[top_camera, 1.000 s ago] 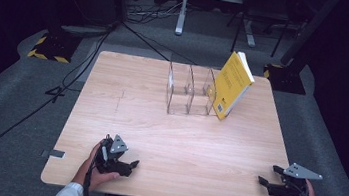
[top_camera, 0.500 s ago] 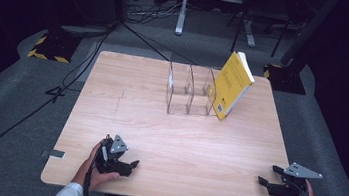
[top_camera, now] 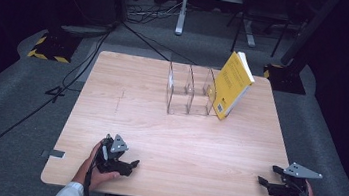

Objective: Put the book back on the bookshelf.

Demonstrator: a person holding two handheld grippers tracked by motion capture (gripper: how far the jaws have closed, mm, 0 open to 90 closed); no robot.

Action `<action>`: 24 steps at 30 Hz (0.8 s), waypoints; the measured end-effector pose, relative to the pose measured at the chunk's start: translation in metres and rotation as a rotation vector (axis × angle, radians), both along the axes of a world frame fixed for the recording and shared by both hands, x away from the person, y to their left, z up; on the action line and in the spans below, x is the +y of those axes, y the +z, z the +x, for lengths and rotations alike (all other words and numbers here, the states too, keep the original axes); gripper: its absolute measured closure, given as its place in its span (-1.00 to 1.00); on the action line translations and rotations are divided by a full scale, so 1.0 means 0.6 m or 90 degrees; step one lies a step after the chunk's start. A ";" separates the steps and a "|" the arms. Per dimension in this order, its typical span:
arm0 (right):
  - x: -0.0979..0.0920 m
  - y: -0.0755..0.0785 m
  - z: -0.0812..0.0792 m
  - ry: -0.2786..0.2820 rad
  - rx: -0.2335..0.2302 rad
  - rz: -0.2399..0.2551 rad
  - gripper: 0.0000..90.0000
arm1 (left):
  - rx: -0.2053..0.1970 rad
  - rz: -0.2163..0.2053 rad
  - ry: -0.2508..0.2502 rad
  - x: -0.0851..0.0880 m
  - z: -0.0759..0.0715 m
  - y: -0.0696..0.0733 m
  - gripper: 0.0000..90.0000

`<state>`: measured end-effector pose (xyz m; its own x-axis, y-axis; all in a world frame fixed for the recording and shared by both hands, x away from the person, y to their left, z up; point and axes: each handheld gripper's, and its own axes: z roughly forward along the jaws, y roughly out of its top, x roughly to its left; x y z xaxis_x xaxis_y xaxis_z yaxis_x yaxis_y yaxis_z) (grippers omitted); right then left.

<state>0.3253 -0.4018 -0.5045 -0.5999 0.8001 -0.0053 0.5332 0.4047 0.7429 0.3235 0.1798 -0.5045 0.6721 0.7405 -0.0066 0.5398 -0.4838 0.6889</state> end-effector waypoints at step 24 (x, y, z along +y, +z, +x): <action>-0.001 0.000 0.000 -0.007 0.000 0.001 -0.53 | 0.001 -0.002 -0.001 -0.001 0.003 0.000 -0.67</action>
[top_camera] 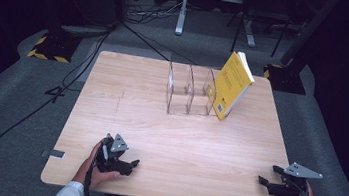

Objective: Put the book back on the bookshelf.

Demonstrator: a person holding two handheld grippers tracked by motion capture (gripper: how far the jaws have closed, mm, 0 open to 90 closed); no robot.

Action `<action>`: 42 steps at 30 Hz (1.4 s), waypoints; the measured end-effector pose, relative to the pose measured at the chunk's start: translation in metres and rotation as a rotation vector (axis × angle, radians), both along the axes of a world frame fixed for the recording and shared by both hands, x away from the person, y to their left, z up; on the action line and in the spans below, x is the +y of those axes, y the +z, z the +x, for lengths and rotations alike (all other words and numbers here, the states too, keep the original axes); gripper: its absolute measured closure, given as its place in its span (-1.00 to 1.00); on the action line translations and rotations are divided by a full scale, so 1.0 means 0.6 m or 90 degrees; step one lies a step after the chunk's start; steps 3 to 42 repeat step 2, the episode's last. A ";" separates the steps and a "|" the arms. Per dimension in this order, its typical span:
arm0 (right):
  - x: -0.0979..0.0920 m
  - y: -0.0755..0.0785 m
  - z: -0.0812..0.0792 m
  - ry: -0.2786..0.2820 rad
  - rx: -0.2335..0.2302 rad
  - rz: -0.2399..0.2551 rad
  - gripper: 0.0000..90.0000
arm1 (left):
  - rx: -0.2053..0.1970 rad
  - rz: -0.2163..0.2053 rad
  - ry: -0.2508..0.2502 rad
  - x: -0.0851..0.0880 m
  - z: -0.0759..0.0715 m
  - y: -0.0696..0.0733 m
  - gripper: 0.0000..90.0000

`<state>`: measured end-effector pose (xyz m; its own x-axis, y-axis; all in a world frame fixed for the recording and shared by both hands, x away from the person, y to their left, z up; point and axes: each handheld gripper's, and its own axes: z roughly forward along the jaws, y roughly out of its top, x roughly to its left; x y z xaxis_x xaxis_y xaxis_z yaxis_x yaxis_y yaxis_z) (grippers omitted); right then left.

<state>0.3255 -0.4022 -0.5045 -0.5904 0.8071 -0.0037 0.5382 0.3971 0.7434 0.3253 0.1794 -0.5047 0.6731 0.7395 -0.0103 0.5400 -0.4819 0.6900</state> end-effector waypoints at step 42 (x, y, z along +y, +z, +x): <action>0.000 0.000 0.000 -0.001 0.000 0.000 -0.53 | 0.002 -0.002 0.000 0.000 0.000 0.000 -0.67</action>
